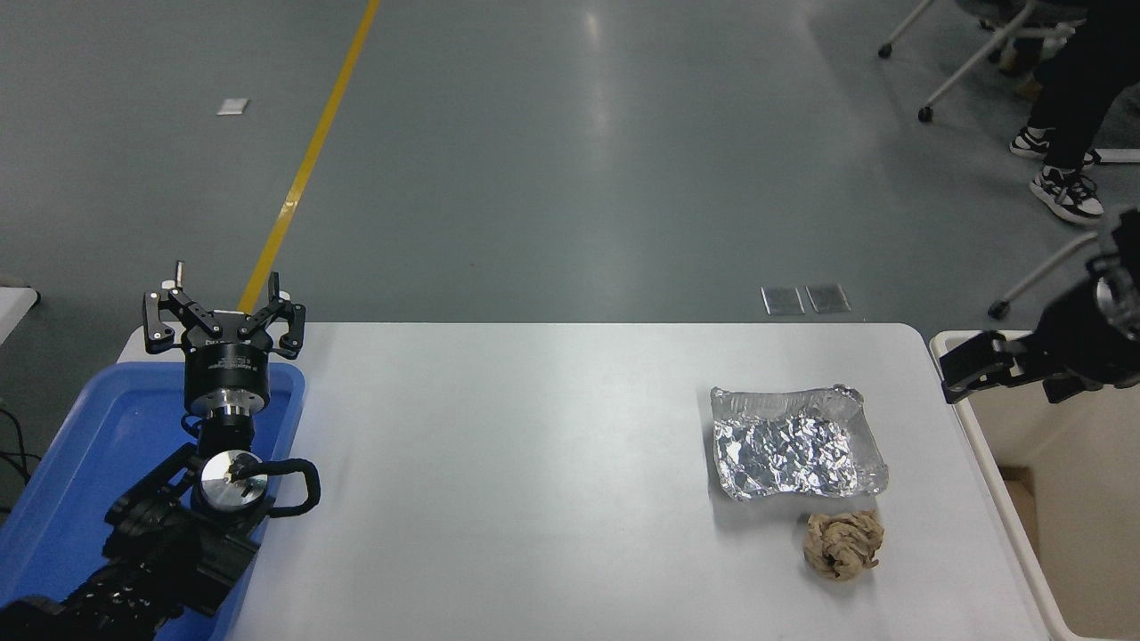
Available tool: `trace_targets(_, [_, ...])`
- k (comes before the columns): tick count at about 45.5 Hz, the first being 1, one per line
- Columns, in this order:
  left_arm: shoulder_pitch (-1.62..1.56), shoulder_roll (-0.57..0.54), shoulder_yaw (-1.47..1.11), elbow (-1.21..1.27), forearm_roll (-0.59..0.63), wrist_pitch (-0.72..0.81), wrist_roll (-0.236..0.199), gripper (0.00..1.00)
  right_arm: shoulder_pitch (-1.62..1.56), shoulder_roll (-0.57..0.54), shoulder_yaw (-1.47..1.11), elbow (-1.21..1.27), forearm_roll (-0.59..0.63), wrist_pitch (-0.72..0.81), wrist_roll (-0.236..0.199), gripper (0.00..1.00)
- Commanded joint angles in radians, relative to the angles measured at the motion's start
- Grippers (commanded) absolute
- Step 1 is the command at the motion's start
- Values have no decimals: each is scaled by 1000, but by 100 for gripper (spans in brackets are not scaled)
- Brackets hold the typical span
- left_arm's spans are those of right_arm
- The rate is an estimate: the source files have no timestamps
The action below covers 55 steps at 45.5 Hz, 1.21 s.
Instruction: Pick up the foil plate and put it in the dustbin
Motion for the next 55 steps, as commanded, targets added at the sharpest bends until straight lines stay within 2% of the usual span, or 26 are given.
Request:
trace_targets(1, [0, 0, 0, -1, 0, 1, 0, 99, 177, 137, -82, 36, 104, 14, 0, 100])
trace_targets(15, [0, 0, 0, -1, 0, 1, 0, 99, 19, 178, -27, -39, 111, -35, 2, 100])
trace_targets(20, [0, 0, 0, -1, 0, -1, 0, 99, -145, 197, 5, -136, 136, -186, 2, 100])
trace_targets(27, [-2, -1, 0, -1, 0, -1, 0, 99, -398, 328, 8, -294, 170, -450, 0, 100])
trace_targets(31, [-2, -1, 0, -1, 0, -1, 0, 99, -521, 372, 22, -386, 168, -513, 2, 100])
trace_targets(37, [-3, -3, 0, -1, 2, -1, 1, 99, -724, 381, 86, -524, 148, -533, 4, 100])
trace_targets(55, [-3, -3, 0, -1, 2, -1, 1, 99, -1064, 398, 235, -710, 82, -617, 7, 100])
